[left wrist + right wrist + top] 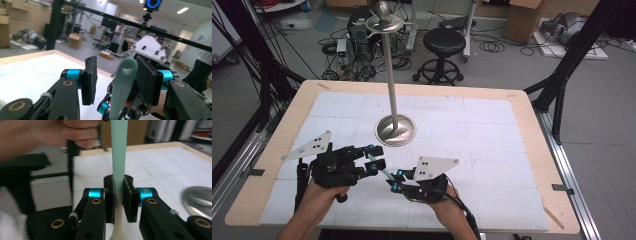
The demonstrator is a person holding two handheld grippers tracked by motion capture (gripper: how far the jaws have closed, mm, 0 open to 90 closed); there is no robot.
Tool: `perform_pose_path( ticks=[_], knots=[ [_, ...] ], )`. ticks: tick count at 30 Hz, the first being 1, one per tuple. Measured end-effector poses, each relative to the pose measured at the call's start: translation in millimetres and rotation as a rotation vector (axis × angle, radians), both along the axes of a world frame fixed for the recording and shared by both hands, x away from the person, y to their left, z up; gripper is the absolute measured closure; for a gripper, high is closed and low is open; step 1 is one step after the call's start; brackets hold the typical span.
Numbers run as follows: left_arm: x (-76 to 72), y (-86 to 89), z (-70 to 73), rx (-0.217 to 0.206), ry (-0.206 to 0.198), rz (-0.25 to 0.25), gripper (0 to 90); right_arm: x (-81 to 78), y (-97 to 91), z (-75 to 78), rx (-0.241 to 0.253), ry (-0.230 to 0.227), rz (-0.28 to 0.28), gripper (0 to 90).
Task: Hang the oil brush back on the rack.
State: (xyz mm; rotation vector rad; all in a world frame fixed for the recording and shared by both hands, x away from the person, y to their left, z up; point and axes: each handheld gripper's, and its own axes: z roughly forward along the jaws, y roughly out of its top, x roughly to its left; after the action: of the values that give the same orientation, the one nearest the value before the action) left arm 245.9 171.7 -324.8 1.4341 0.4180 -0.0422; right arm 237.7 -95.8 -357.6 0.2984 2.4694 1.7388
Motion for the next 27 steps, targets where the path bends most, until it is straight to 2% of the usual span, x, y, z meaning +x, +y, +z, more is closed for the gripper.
perform_pose_path(
  ticks=[3,4,5,8,12,14,17,21,24,26,27],
  knots=[
    [-0.1,1.3,0.1,-0.022,-0.01,-0.063,52.7,1.7,0.7,-1.7,0.039,0.044,0.081,81.9],
    [-0.4,0.9,-0.2,-0.023,-0.01,-0.081,53.6,3.6,1.3,-3.6,0.065,0.071,0.131,81.9],
    [-0.4,0.5,-0.6,-0.016,-0.014,-0.096,53.6,3.6,1.3,-3.6,0.065,0.071,0.131,81.9],
    [-1.1,-1.0,-1.4,-0.012,-0.004,-0.134,56.7,5.9,1.9,-5.6,0.096,0.103,0.177,81.9],
    [-0.9,-0.6,-1.4,-0.014,-0.009,-0.145,65.8,9.4,2.3,-8.1,0.114,0.136,0.208,81.9],
    [-0.9,-0.7,-1.6,-0.015,-0.012,-0.15,68.6,10.7,3.4,-9.0,0.123,0.132,0.217,81.9],
    [-1.4,-0.6,-1.7,-0.004,-0.018,-0.161,72.9,11.3,4.5,-10.1,0.12,0.149,0.234,81.9],
    [-2.6,-0.7,-1.6,0.005,-0.03,-0.151,75.9,11.1,6.1,-11.5,0.12,0.176,0.247,81.9],
    [-3.5,-0.9,-1.1,0.019,-0.029,-0.123,76.7,10.4,5.7,-11.6,0.11,0.178,0.237,81.8],
    [-3.7,-1.0,-0.8,0.031,-0.021,-0.087,77.0,10.8,5.1,-11.6,0.114,0.165,0.214,80.4],
    [-3.6,-1.0,-0.7,0.037,-0.016,-0.077,77.1,10.0,4.5,-11.2,0.112,0.163,0.18,74.0]
  ],
)
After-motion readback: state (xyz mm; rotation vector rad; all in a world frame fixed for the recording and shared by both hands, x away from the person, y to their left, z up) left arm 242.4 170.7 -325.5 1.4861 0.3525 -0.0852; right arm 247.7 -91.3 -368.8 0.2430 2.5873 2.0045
